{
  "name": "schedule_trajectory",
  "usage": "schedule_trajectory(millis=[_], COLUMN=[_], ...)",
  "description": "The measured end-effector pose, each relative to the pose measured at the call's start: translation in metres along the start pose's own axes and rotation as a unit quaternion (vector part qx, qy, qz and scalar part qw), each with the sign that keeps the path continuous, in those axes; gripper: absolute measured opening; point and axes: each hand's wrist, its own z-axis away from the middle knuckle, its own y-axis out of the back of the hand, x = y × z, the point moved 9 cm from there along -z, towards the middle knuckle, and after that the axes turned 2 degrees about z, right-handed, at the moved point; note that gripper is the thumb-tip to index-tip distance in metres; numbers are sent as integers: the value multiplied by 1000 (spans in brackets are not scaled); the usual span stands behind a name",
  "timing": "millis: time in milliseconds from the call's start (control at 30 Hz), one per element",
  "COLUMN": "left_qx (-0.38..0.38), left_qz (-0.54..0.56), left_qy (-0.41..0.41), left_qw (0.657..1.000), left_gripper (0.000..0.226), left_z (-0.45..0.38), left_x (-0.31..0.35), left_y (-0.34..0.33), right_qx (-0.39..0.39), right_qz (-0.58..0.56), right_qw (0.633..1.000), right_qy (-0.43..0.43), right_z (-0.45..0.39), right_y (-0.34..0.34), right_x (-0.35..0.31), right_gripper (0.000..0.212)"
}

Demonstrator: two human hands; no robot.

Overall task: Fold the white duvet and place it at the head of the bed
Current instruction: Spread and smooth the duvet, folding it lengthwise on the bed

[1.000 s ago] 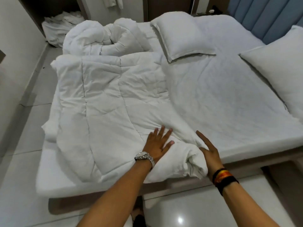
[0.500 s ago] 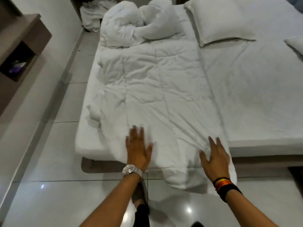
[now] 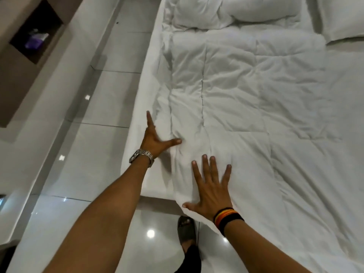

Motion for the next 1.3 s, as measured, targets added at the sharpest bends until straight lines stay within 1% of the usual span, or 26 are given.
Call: schedule_trajectory(millis=[33,100,167,200,300,367,400,467,533,600,667,733,800,867,900,933,967,1033,1100,1167,1233,1267,1300], left_qx=[-14,-7,9,8,2,30,40,50,62,67,105,135,116,52,24,14,26,71,113,149,142,133,120], left_qz=[10,33,48,47,64,108,136,188,217,220,219,230,255,271,264,264,275,305,317,329,337,352,367], left_qy=[3,10,30,42,59,73,86,98,82,65,54,72,125,179,191,187,166,99,49,24,18,17,23], left_qw=[1000,999,998,998,996,991,986,976,971,971,969,961,952,944,945,946,947,945,940,932,931,926,922], left_gripper=[153,127,101,93,83,86,91,98,95,89,86,91,99,97,93,90,84,69,62,55,52,53,53], left_z=[1,13,36,50,88,104,109,115,121,130,143,159,172,187,194,197,198,199,200,201,194,188,184], left_x=[1,-5,-19,-26,-46,-56,-59,-58,-47,-35,-24,-21,-26,-26,-25,-25,-26,-28,-27,-25,-18,-15,-12], left_y=[-8,-17,-23,-26,-39,-37,-36,-33,-26,-22,-10,3,8,5,4,5,8,15,18,20,16,13,11], right_qx=[-14,-27,-20,-10,2,-14,-17,-9,21,45,83,146,217,253,254,248,235,201,176,178,174,155,119], right_qz=[6,13,2,-11,-48,-48,-41,-36,-63,-133,-230,-295,-337,-385,-410,-436,-463,-520,-559,-598,-646,-655,-642], right_qw=[1000,999,999,999,998,998,998,997,994,987,967,942,915,887,875,865,854,829,807,775,738,736,755], right_qy=[-10,-19,-25,-29,-37,-46,-54,-74,-82,-78,-68,-59,-51,-40,-31,-25,-27,-48,-78,-97,-86,-73,-54], right_z=[-3,-8,-8,-6,13,27,29,24,17,23,43,70,89,98,98,98,97,91,83,76,65,56,48], right_y=[-5,-7,-3,1,6,2,0,-1,9,29,64,111,151,176,183,185,183,167,152,151,155,156,154], right_x=[1,3,3,0,-18,-31,-32,-27,-18,-11,-6,1,9,10,5,-1,-7,-16,-18,-14,-15,-20,-29], right_gripper=[144,141,137,137,146,147,140,119,96,77,66,61,67,68,68,67,67,64,59,54,51,50,51])
